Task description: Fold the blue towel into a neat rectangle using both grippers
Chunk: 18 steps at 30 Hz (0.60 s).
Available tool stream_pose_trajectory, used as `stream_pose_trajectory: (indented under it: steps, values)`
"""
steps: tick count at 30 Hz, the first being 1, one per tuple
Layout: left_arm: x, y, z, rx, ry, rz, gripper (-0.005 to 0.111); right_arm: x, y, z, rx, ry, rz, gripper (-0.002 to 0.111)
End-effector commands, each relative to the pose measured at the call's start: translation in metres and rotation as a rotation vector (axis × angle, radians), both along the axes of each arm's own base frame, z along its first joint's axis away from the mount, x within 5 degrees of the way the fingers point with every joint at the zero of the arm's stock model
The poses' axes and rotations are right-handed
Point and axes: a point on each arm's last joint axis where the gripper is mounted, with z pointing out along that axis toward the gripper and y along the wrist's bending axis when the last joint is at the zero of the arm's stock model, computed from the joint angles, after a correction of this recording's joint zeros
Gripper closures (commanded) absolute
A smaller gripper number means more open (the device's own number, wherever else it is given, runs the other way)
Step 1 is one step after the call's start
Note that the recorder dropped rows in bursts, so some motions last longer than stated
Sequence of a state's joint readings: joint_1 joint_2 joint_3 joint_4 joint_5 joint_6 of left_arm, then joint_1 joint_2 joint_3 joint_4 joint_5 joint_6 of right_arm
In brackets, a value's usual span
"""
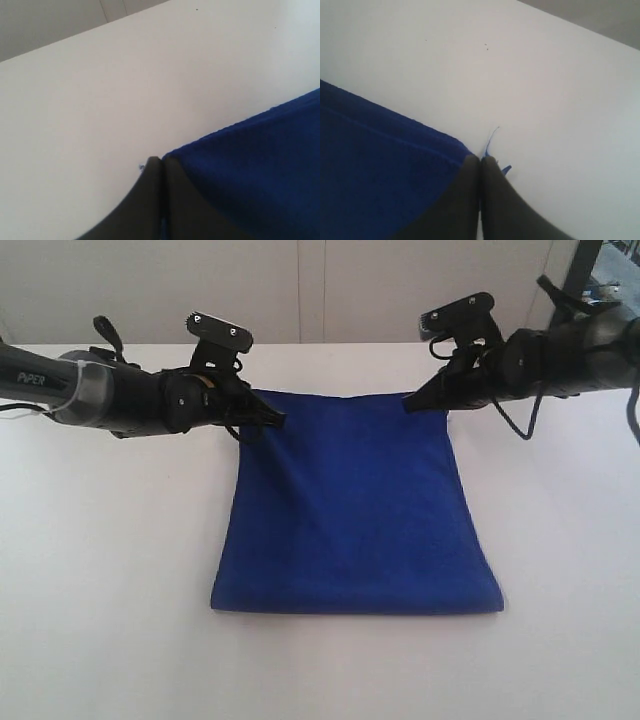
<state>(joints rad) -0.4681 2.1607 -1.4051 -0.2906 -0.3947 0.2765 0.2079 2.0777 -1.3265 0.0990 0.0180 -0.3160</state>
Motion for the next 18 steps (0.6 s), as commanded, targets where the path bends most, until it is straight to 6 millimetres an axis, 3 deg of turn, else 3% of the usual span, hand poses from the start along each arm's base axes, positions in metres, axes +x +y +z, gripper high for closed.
stream_pose_trajectory:
  steps: [1, 9, 18]
  values:
    - [0.0, -0.003, -0.013, -0.019, 0.03, 0.013, 0.107, 0.004, -0.004, -0.008, -0.009, -0.009, -0.005, 0.108]
    - [0.0, -0.003, -0.029, -0.063, 0.093, 0.047, 0.105, 0.006, -0.004, -0.014, -0.008, -0.025, -0.008, 0.107]
    - [0.005, -0.003, -0.02, -0.078, -0.008, 0.054, 0.061, 0.007, -0.004, -0.013, -0.02, -0.042, 0.003, 0.072]
